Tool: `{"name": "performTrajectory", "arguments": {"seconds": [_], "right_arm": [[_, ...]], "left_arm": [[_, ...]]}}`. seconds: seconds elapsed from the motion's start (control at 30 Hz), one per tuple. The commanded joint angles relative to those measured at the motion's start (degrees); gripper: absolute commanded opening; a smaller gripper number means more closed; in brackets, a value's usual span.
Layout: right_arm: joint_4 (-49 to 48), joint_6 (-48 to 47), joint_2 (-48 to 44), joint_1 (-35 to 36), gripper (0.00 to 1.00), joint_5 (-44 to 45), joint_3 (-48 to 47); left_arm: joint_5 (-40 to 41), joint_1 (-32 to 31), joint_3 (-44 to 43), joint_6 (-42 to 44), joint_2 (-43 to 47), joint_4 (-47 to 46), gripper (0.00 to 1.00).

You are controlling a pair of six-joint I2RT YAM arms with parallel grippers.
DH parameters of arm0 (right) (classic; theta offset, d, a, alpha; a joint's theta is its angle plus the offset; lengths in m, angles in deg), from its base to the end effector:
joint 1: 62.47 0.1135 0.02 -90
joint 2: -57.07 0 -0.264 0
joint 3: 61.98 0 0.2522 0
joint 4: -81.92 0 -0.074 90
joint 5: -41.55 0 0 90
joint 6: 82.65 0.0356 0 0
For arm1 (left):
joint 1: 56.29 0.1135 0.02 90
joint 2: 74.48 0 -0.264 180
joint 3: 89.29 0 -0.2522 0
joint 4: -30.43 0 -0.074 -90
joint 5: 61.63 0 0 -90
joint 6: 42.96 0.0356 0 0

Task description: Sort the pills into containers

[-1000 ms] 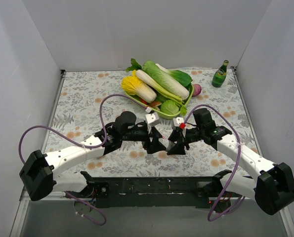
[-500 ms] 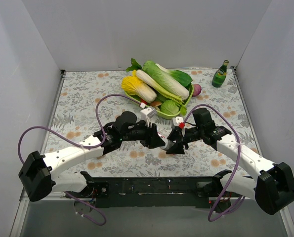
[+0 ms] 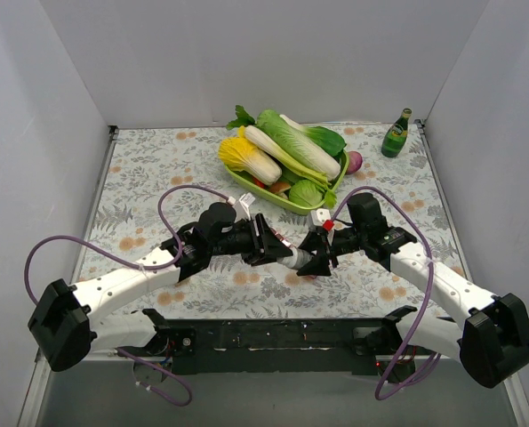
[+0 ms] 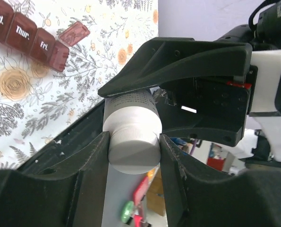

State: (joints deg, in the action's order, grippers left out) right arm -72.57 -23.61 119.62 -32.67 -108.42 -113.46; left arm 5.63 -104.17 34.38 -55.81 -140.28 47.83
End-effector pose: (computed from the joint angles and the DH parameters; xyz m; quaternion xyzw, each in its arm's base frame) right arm 0.1752 0.1359 0.2446 -0.5851 0.5539 0.4425 0.3938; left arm 0.1614 -0.1990 0.2645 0.2940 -0.7887 0.5390 0.0329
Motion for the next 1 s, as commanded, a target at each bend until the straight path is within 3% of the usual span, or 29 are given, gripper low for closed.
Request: {"name": "performTrajectory", "arguments": {"seconds": [0.0, 0.13, 0.27, 0.4, 0.47, 0.63, 0.97], "right_arm": [[1.35, -1.21, -0.49, -0.89, 0.02, 3.89, -0.34], [1.08, -1.12, -0.67, -0.89, 0.02, 4.50, 0.01], [0.73, -1.21, -0.84, -0.89, 0.02, 5.21, 0.18], [0.47, -0.94, -0.84, -0.89, 0.02, 5.12, 0.19], [0.29, -0.68, -0.85, -0.89, 0.02, 4.95, 0.19], [0.38, -0.42, -1.19, -0.97, 0.02, 4.86, 0.18], [0.29, -0.77, -1.28, -1.06, 0.02, 5.21, 0.36]], "left_arm": [[-4.24, 0.77, -2.78, -11.31, 1.38, -0.39, 0.00], [-6.08, 0.77, -4.10, -15.44, -1.34, 0.66, 0.00], [-7.75, 0.77, -5.24, -18.00, -1.88, -1.79, 0.20], [-5.66, 0.77, -6.39, -16.95, 0.05, -1.10, 0.25], [-4.95, 0.86, -5.95, -15.63, 0.67, 0.05, 0.25], [-5.90, 1.82, -1.30, -15.98, 2.51, -1.25, 0.13], [-11.53, 5.16, 2.05, -16.07, 3.32, -5.75, 0.23]]}}
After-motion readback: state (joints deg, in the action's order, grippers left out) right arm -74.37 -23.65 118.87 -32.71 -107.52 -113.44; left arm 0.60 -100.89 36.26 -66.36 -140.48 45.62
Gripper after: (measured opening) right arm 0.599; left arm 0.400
